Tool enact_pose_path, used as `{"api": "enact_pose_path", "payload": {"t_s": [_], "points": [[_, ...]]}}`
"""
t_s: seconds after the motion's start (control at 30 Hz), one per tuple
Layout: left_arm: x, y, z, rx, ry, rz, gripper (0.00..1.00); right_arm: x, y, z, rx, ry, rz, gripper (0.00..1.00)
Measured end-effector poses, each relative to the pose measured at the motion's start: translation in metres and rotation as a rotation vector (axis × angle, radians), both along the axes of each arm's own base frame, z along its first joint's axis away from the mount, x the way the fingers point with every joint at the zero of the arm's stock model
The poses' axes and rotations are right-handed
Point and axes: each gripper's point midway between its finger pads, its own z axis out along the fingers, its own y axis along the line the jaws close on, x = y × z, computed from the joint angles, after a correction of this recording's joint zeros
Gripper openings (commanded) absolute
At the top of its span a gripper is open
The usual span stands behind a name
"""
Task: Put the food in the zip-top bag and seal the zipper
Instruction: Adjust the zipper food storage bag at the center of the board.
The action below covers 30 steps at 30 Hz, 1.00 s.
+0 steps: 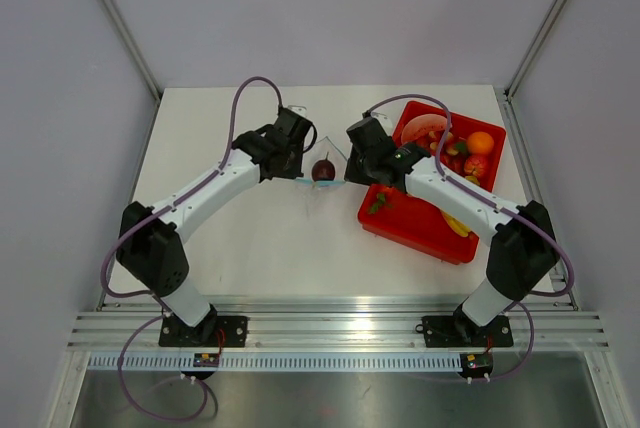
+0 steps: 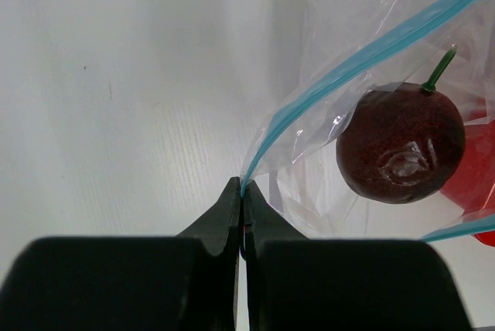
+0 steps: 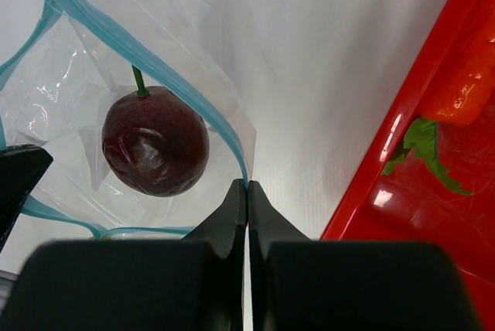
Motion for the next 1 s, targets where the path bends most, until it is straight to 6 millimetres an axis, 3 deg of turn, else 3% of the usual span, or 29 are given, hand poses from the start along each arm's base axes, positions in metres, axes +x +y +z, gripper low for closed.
{"api": "enact_pose_path", "payload": {"t_s": [0.57,0.9,1.0], "points": [[0.005,-0.002,-0.007,0.043,0.007,-0.028,0.0,-0.001,-0.005,0.007,-0.011,-0.012,-0.005,0.0],[-0.001,-0.022,0.019,-0.078,-0.007,-0.09,0.0,-0.001,-0.007,0.002,-0.036,-0.003,-0.002,0.0],[-0.001,-0.027,0.018,-0.098,-0.008,-0.101,0.0,0.0,-0.008,-0.003,-0.051,0.001,-0.001,0.0]]}}
